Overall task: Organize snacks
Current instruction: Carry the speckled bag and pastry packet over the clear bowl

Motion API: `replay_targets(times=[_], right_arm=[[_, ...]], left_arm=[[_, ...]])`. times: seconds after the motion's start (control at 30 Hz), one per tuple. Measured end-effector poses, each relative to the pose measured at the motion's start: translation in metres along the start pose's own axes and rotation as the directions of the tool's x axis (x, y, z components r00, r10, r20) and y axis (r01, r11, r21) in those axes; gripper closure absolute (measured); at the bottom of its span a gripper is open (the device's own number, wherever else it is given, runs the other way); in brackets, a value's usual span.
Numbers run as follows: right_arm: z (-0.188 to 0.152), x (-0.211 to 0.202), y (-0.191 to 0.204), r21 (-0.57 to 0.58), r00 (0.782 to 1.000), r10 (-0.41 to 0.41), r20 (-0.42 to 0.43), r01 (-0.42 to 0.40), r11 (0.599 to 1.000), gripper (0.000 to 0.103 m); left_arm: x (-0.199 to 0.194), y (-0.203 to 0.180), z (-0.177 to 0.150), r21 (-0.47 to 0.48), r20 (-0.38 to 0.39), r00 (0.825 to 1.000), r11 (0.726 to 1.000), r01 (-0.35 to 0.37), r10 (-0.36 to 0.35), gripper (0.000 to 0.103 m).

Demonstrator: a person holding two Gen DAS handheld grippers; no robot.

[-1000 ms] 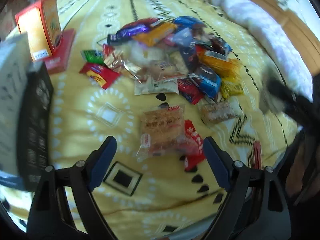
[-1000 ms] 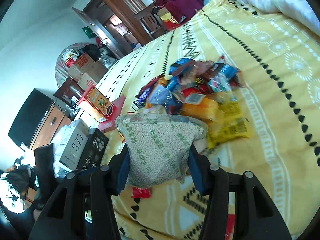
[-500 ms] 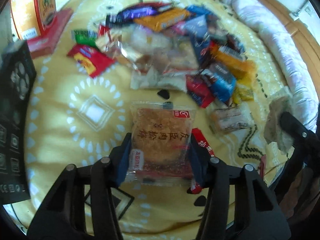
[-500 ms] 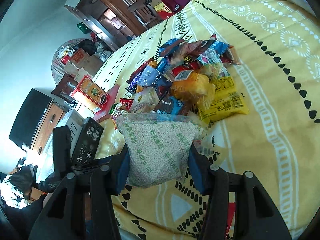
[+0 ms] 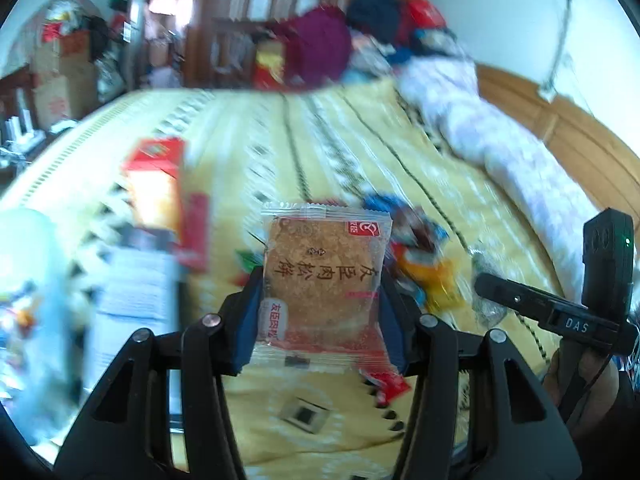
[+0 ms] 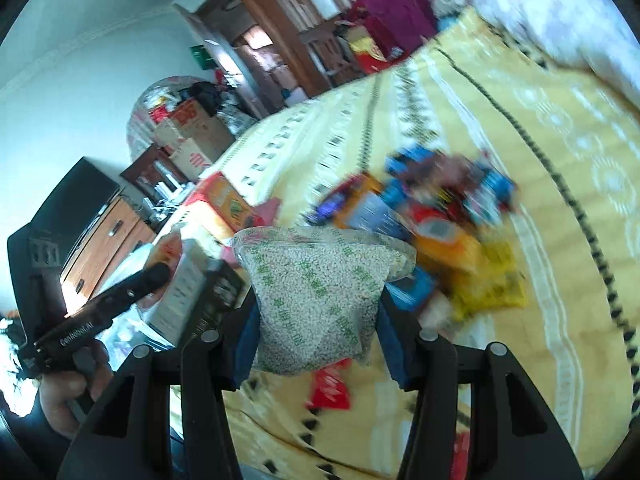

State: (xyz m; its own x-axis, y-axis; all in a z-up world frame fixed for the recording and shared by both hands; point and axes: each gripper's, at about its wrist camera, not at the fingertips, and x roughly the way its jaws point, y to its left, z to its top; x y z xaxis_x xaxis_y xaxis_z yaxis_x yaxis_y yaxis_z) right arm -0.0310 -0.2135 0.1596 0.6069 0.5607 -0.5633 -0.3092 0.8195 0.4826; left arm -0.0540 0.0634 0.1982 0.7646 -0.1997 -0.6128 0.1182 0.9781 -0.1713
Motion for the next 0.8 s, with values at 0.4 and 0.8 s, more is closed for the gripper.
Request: replay_targets(times=[0.4,0.8], right_arm=[[0.048,0.057,0.185,-0.276,0.981,0.190,-0.031,-0.191,0.942,0.046],[0.025,0.145,0.367,-0.424,0.932,0.298,-0.208,-0.360,0.831,0.046]], left_arm=[[-0.098,0.177,0.004,-0.273,0.096,0.924,0.903,-0.332,0.369,0.050],[-0.140,0.289,-0.039,-0.519,0.008,0.842,0.722,-0.457,0.539,0.050]])
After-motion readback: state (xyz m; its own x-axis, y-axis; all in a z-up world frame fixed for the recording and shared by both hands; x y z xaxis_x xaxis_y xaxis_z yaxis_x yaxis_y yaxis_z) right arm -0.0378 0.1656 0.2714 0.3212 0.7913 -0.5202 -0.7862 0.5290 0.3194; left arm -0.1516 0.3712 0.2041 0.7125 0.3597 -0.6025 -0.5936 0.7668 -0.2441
